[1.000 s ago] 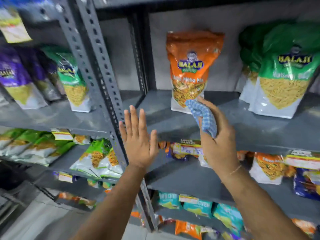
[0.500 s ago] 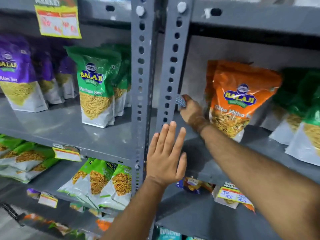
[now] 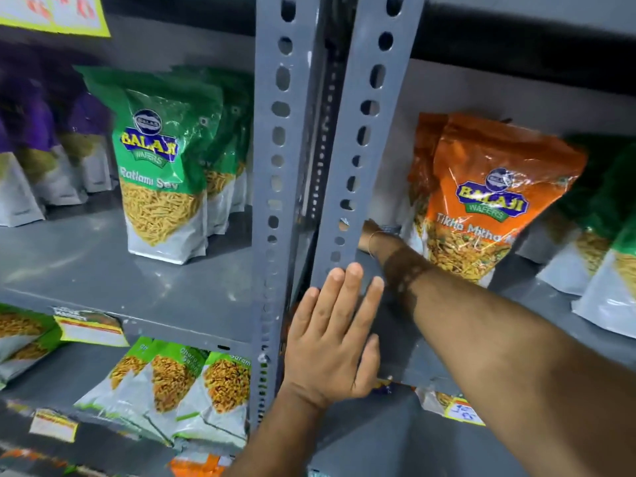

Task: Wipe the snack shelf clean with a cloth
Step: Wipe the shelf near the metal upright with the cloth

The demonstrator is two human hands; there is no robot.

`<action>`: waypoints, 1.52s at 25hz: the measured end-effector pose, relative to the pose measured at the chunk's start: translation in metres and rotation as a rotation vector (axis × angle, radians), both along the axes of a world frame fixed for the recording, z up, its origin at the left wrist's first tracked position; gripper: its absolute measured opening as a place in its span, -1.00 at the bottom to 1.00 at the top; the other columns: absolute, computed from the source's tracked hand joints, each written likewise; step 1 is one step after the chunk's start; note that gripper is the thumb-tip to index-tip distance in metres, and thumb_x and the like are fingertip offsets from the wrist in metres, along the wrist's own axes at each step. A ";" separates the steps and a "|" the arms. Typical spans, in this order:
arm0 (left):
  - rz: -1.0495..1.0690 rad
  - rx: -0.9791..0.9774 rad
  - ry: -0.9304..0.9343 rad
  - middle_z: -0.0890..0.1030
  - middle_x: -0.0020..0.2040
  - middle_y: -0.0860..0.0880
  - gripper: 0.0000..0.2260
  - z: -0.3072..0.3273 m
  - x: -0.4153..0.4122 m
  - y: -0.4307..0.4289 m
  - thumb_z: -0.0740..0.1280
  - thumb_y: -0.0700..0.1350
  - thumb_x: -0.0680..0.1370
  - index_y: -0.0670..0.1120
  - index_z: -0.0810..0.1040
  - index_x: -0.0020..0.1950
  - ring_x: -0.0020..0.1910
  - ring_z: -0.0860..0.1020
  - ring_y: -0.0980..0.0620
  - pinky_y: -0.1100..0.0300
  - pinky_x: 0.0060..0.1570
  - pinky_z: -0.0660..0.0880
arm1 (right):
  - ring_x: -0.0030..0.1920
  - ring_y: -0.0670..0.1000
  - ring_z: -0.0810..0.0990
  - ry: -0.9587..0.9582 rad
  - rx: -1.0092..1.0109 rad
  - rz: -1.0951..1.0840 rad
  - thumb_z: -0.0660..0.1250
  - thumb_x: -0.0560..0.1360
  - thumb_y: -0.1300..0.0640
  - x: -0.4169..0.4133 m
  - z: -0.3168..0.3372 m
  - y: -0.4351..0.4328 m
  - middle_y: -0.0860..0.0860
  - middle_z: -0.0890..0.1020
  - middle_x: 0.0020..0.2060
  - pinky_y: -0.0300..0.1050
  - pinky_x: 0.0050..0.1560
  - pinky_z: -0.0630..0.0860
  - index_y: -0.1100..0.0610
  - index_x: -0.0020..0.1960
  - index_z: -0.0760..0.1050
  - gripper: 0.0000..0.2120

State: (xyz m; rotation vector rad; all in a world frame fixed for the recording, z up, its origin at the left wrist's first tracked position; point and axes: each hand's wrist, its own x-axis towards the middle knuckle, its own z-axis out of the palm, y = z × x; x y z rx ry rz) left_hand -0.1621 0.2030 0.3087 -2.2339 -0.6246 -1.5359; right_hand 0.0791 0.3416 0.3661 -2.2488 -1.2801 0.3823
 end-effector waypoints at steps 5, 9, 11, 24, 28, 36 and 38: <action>0.014 -0.009 -0.011 -0.01 0.71 -0.13 -0.37 0.000 0.002 -0.003 0.07 0.05 0.60 -0.06 0.12 0.68 0.69 0.05 -0.12 -0.05 0.66 -0.06 | 0.26 0.09 0.51 -0.115 -0.144 0.163 0.01 0.38 -0.50 -0.009 -0.009 -0.011 -0.02 0.55 0.28 0.09 0.33 0.39 -0.20 0.22 0.52 -0.38; 0.027 -0.017 -0.016 -0.01 0.71 -0.14 -0.36 0.001 0.001 -0.001 0.09 0.04 0.58 -0.05 0.14 0.67 0.69 0.04 -0.12 -0.05 0.66 -0.07 | 0.28 0.12 0.55 -0.147 -0.129 0.205 -0.01 0.50 -0.41 -0.039 0.014 -0.043 0.04 0.56 0.36 0.05 0.31 0.43 -0.09 0.39 0.44 -0.36; 0.030 -0.011 -0.018 -0.01 0.71 -0.14 -0.36 0.001 0.002 -0.003 0.10 0.03 0.57 -0.04 0.15 0.67 0.69 0.03 -0.12 -0.05 0.66 -0.07 | 0.11 0.13 0.57 -0.209 -0.133 0.154 -0.04 0.58 -0.35 -0.034 0.025 -0.045 0.07 0.62 0.19 -0.03 0.12 0.41 -0.02 0.32 0.49 -0.41; 0.074 0.006 -0.009 0.00 0.71 -0.17 -0.35 0.001 0.005 -0.004 0.11 0.03 0.56 -0.04 0.14 0.67 0.69 0.03 -0.16 -0.07 0.66 -0.06 | 0.63 -0.04 -0.06 -0.340 -0.207 0.417 -0.20 0.45 -0.51 -0.044 0.009 -0.090 -0.12 -0.05 0.64 0.15 0.60 -0.10 -0.24 0.60 -0.13 -0.22; 0.079 0.015 -0.010 -0.01 0.71 -0.18 -0.35 0.000 0.005 -0.004 0.11 0.02 0.57 -0.04 0.15 0.67 0.69 0.03 -0.17 -0.08 0.66 -0.06 | 0.63 -0.06 -0.05 -0.377 -0.190 0.469 -0.11 0.59 -0.39 -0.051 0.007 -0.107 -0.11 0.00 0.64 0.09 0.60 -0.14 -0.23 0.60 -0.07 -0.38; 0.100 0.009 0.000 -0.01 0.70 -0.20 -0.37 -0.001 0.005 -0.004 0.11 0.02 0.57 -0.05 0.17 0.67 0.69 0.01 -0.19 -0.10 0.66 -0.07 | 0.63 -0.05 0.02 -0.320 -0.202 0.443 -0.12 0.59 -0.38 -0.049 0.004 -0.096 -0.10 0.08 0.63 0.10 0.60 -0.10 -0.22 0.60 0.04 -0.38; 0.101 0.010 -0.005 -0.03 0.70 -0.21 -0.37 0.000 0.005 -0.005 0.10 0.02 0.58 -0.07 0.15 0.67 0.69 0.00 -0.19 -0.10 0.66 -0.08 | 0.61 -0.05 0.07 -0.396 -0.169 0.506 -0.06 0.60 -0.33 -0.055 0.000 -0.114 -0.10 0.12 0.62 0.15 0.59 0.00 -0.18 0.61 0.05 -0.39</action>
